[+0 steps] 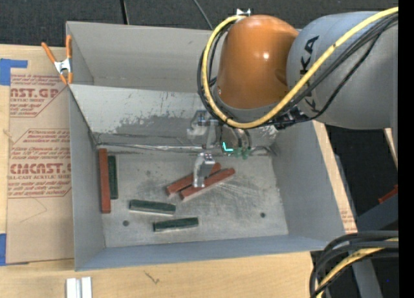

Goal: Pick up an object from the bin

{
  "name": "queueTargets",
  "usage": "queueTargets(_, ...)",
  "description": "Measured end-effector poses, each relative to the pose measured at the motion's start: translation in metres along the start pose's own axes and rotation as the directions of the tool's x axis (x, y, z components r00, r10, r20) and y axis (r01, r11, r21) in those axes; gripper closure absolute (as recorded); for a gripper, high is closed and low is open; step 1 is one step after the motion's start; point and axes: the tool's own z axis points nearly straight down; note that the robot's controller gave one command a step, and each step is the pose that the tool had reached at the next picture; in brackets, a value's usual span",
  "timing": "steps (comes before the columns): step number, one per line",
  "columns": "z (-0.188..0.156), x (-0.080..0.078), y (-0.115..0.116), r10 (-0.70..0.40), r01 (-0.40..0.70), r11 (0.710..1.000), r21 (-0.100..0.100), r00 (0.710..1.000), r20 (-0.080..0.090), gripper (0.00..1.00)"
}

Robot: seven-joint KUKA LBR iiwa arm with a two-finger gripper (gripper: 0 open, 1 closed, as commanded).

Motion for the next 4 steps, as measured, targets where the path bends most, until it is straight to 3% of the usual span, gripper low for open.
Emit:
queueTargets(1, -0.004, -0.002, 0.0, 0.001, -0.001, 1.0, -0.001, 1.0, 0.008, 0.0)
queueTargets(2, 0.051, 0.006, -0.017, -0.029, 0.029, 1.0, 0.0, 1.0, 0.013, 0.0)
queueTargets(3, 0.139, 0.034, -0.032, -0.014, 0.014, 1.0, -0.003, 1.0, 0.022, 1.0)
queueTargets(4, 0.139, 0.034, -0.032, -0.014, 0.014, 1.0, -0.003, 1.0, 0.022, 1.0)
